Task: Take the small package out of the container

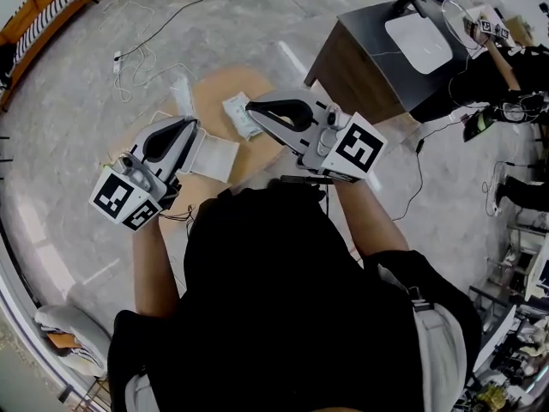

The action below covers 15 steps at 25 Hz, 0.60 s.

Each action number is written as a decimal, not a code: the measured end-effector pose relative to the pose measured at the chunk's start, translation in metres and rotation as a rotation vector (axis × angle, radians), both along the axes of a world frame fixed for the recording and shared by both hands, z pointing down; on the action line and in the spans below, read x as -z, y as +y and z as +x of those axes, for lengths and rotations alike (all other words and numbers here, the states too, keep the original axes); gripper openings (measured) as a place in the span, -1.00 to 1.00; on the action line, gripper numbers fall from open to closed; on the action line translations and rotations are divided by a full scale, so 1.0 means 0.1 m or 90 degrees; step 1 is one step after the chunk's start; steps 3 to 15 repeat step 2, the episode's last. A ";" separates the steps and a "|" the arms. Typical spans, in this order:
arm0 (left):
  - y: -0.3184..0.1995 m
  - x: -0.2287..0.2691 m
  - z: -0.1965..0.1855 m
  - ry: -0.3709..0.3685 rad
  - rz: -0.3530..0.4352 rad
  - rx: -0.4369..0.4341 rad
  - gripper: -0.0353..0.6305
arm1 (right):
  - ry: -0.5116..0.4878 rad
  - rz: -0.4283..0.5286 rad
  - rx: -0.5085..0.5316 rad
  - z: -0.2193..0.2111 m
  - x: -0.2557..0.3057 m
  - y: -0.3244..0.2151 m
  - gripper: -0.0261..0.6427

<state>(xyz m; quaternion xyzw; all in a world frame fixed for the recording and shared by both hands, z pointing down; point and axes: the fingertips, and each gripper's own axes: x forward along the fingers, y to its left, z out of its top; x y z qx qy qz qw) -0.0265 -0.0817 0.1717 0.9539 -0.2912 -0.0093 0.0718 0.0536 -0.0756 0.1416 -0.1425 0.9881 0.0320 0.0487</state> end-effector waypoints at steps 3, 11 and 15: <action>-0.02 -0.04 -0.01 -0.001 -0.008 -0.003 -0.84 | 0.002 -0.001 0.001 -0.02 -0.02 -0.02 -0.89; -0.02 -0.04 -0.01 -0.001 -0.008 -0.003 -0.84 | 0.002 -0.001 0.001 -0.02 -0.02 -0.02 -0.89; -0.02 -0.04 -0.01 -0.001 -0.008 -0.003 -0.84 | 0.002 -0.001 0.001 -0.02 -0.02 -0.02 -0.89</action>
